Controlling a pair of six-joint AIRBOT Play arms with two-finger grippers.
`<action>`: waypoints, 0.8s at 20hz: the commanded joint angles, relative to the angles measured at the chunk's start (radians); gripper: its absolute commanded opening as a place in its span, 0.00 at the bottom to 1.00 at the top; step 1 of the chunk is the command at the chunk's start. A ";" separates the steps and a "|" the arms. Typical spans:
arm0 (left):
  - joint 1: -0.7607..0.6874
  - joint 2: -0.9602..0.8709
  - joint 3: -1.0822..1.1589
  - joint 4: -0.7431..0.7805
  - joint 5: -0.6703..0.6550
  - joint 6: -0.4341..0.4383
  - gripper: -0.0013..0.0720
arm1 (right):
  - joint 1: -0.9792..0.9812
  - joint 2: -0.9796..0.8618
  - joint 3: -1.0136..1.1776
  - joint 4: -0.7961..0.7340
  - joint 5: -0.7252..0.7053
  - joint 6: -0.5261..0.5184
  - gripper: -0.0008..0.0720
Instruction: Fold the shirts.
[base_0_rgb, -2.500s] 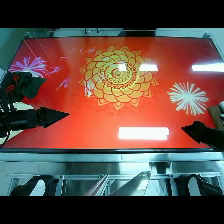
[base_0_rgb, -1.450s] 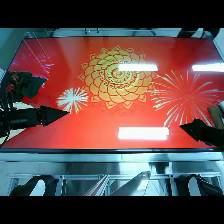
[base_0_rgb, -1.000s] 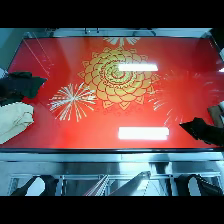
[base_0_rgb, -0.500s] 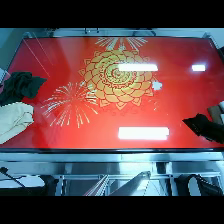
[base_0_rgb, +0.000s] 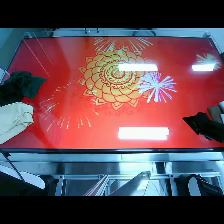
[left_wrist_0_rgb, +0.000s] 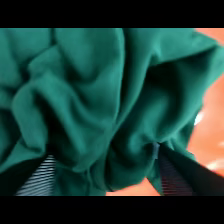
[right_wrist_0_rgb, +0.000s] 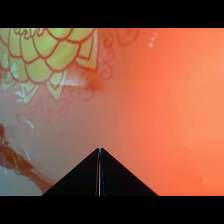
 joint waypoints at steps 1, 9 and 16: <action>-0.059 -0.048 0.082 0.155 -0.022 -0.027 0.49 | 0.000 0.000 0.000 0.013 -0.001 0.000 0.05; -0.165 0.024 0.277 -0.019 -0.319 -0.026 0.04 | 0.000 0.000 0.000 0.013 0.000 0.000 0.05; -0.325 0.263 0.178 -0.793 -0.648 0.069 0.04 | 0.000 -0.001 -0.001 -0.041 -0.001 -0.001 0.05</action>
